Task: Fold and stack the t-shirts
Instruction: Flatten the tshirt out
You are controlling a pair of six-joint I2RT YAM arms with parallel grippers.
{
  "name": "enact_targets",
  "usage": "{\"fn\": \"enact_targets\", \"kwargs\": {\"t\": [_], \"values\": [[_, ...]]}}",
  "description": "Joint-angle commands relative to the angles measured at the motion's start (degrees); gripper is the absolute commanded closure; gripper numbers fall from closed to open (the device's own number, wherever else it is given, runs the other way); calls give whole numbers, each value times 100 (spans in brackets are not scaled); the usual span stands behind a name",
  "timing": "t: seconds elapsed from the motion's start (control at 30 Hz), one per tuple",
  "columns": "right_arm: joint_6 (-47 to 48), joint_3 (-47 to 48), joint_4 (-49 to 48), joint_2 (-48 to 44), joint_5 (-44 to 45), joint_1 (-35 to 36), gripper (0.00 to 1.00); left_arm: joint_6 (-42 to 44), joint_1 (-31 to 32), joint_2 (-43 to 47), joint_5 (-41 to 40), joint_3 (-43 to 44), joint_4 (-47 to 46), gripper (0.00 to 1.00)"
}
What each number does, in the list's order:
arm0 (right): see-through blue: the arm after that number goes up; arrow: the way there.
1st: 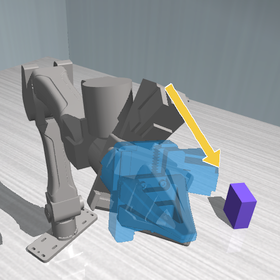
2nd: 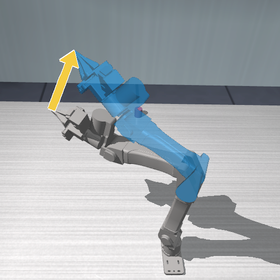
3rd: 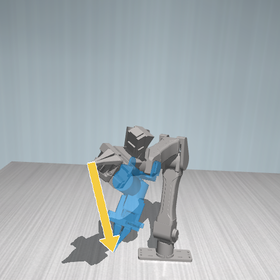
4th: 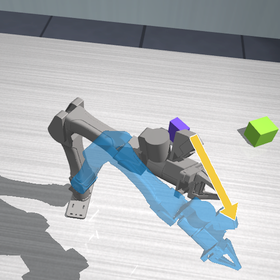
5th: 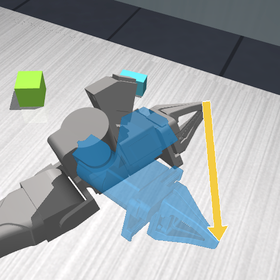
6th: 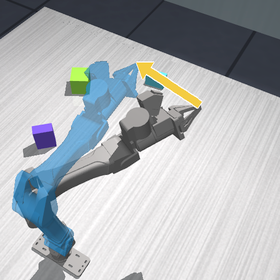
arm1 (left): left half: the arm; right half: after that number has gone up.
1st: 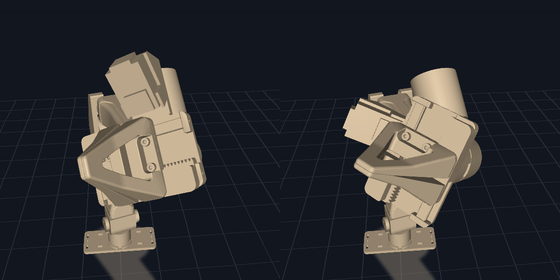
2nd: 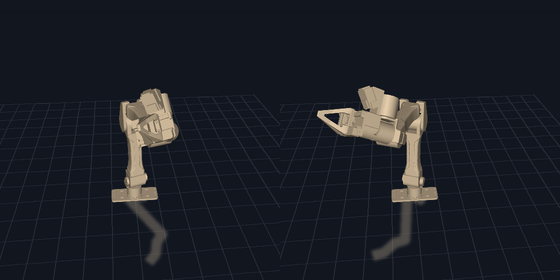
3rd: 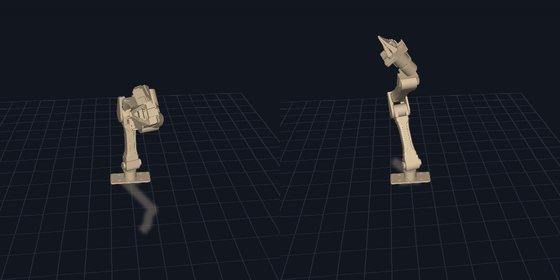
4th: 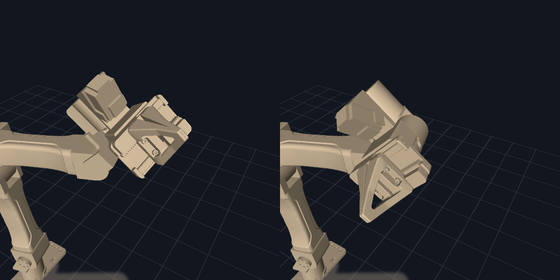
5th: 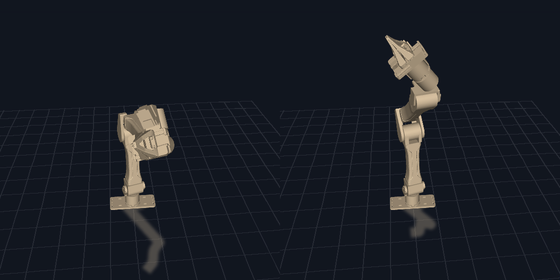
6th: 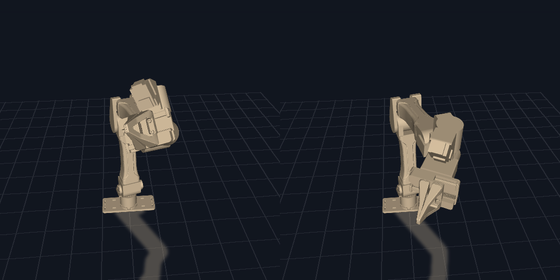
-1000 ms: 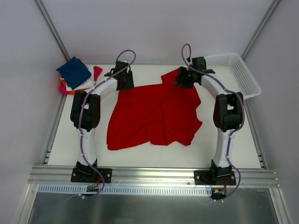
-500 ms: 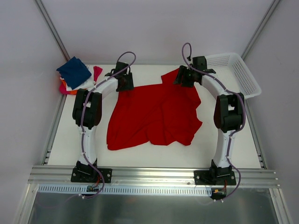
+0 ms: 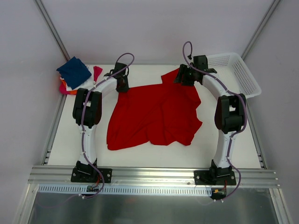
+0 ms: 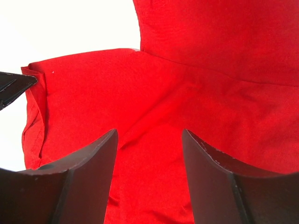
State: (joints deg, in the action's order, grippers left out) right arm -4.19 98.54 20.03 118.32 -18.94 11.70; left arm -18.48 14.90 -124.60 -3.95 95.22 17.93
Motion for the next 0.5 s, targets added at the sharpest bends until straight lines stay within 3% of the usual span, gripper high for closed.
{"fn": "enact_targets", "kwargs": {"t": [0.0, 0.47], "values": [[76, -2, -114, -284, -128, -19, 40, 29, -39, 163, 43, 138, 87, 100], [-30, -54, -236, -152, -189, -19, 40, 371, -74, 1288, -774, -355, 219, 100]]}}
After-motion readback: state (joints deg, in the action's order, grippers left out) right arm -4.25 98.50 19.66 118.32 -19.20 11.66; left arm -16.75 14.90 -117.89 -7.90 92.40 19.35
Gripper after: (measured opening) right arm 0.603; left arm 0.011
